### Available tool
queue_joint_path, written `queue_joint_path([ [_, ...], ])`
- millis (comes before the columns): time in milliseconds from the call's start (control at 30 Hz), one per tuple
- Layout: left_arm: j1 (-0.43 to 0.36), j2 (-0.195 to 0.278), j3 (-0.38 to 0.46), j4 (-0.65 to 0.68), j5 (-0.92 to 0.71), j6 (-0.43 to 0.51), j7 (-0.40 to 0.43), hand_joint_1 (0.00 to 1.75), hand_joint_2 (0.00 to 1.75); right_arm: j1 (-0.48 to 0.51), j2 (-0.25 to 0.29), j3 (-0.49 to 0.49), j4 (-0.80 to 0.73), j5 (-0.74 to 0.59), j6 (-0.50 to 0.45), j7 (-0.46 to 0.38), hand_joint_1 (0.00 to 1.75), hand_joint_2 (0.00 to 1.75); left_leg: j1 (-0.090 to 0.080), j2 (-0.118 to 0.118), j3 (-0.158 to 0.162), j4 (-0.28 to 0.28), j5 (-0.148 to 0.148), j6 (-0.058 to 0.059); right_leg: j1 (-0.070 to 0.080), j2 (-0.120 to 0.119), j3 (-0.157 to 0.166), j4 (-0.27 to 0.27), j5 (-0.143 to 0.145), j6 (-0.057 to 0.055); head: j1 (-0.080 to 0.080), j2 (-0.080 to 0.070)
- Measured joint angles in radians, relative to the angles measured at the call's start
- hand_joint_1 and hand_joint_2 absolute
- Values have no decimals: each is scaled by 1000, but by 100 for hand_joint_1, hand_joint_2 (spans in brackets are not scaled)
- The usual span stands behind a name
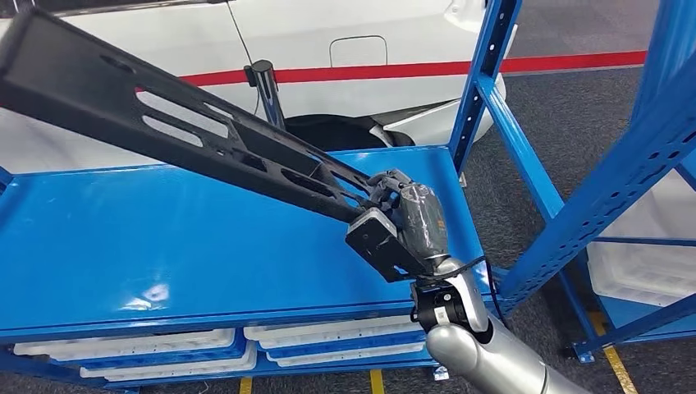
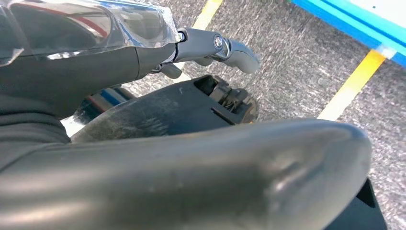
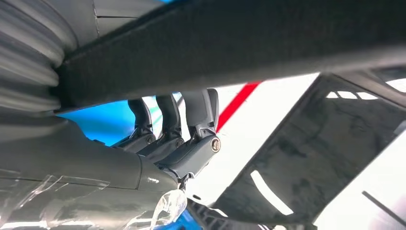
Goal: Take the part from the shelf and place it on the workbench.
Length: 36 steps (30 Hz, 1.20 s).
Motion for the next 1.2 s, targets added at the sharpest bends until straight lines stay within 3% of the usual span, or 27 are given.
queue_joint_path([
  [67,1,-1,2,0,0,0,-1,0,0,11,-5,-7,-19,-110,-4,-50,175,175,1,0,0,0,-1,3,0,0,-65,137,-62,5,0,0],
  [100,3,-1,4,0,1,0,-3,0,0,19,-7,-12,-32,-194,-4,-83,175,175,1,-1,0,1,-1,3,-1,0,-86,180,-72,8,0,0],
  [133,4,-1,5,0,3,-1,-7,0,0,26,-10,-18,-47,-281,1,-116,175,175,3,-2,1,2,-2,2,-3,-1,-88,183,-62,12,1,0],
  [167,6,-1,7,0,5,-2,-12,0,0,32,-12,-25,-64,-369,8,-147,175,175,6,-3,1,5,-4,-1,-6,-1,-70,143,-33,16,1,0],
  [233,7,0,10,0,8,-4,-20,0,0,38,-16,-40,-93,-521,29,-199,175,175,10,-5,-2,21,-16,-14,-13,-2,-4,6,32,27,1,0],
  [300,8,1,13,0,10,-8,-26,0,0,47,-18,-55,-116,-662,53,-249,175,175,9,-6,-10,41,-29,-26,-17,1,32,-72,56,20,0,0],
  [367,10,2,19,0,13,-12,-33,0,87,61,-20,-67,-130,-786,77,-298,175,175,9,-6,-14,48,-33,-27,-15,6,30,-76,55,0,-1,0],
  [433,12,4,25,0,17,-15,-44,0,175,76,-22,-77,-134,-896,101,-345,175,175,12,-7,-20,63,-44,-31,-14,6,29,-76,57,-11,-1,0],
  [500,13,5,30,0,22,-15,-57,0,175,94,-23,-89,-133,-996,126,-393,175,175,16,-7,-56,148,-92,-41,-15,6,28,-77,59,-18,-1,0],
  [567,16,5,34,0,26,-10,-73,0,175,119,-24,-101,-133,-1059,145,-445,175,175,18,-6,-123,289,-153,-48,-13,5,27,-77,59,-19,-2,0],
  [600,18,5,36,0,27,-6,-80,0,175,134,-25,-107,-133,-1074,150,-470,175,175,17,-7,-149,339,-167,-48,-11,5,28,-77,59,-20,-2,0],
  [633,19,5,39,0,28,-3,-87,0,175,149,-26,-112,-133,-1084,154,-492,175,175,15,-7,-158,352,-163,-43,-8,5,28,-77,58,-21,-2,0],
  [667,21,5,42,0,29,-1,-95,0,175,162,-26,-117,-134,-1090,156,-512,175,175,12,-7,-147,324,-141,-35,-5,5,29,-77,58,-21,-2,0],
  [767,24,8,52,1,35,3,-114,0,175,196,-26,-133,-142,-1094,162,-556,175,175,-12,-8,-51,114,-50,11,2,6,32,-80,58,-22,-1,0],
  [833,27,12,57,1,41,5,-125,0,175,219,-24,-140,-149,-1089,167,-573,175,175,-28,-8,-22,49,-33,28,-3,4,34,-83,58,-18,-1,0],
  [900,31,13,59,1,44,6,-135,0,175,240,-23,-142,-160,-1073,169,-585,175,175,-32,-7,-14,32,-24,30,-7,2,37,-90,60,-11,-1,0],
  [967,35,14,62,1,46,5,-146,0,175,255,-23,-144,-173,-1055,170,-595,175,175,-25,-7,4,-1,-5,24,-4,1,37,-82,50,-5,0,0],
  [1000,35,13,64,0,47,4,-150,0,175,259,-23,-145,-179,-1048,170,-598,175,175,-22,-6,12,-15,3,19,-1,0,26,-53,30,-1,1,0],
  [1100,39,12,74,0,53,-1,-163,0,175,275,-22,-145,-193,-1008,167,-586,175,175,-16,-4,15,-22,6,17,0,-1,-53,118,-57,10,2,0],
  [1133,41,12,77,0,56,-3,-168,0,175,284,-22,-143,-199,-983,166,-572,175,175,-15,-5,15,-22,6,17,-1,-1,-66,148,-63,13,2,0],
  [1167,42,12,79,0,58,-5,-173,0,175,292,-22,-140,-205,-956,163,-555,175,175,-12,-6,15,-20,5,15,-3,-2,-61,141,-51,16,3,0],
  [1200,43,12,81,0,59,-7,-177,0,175,298,-21,-136,-209,-931,160,-537,175,175,-9,-7,14,-15,3,12,-5,-2,-36,96,-22,20,3,0],
])
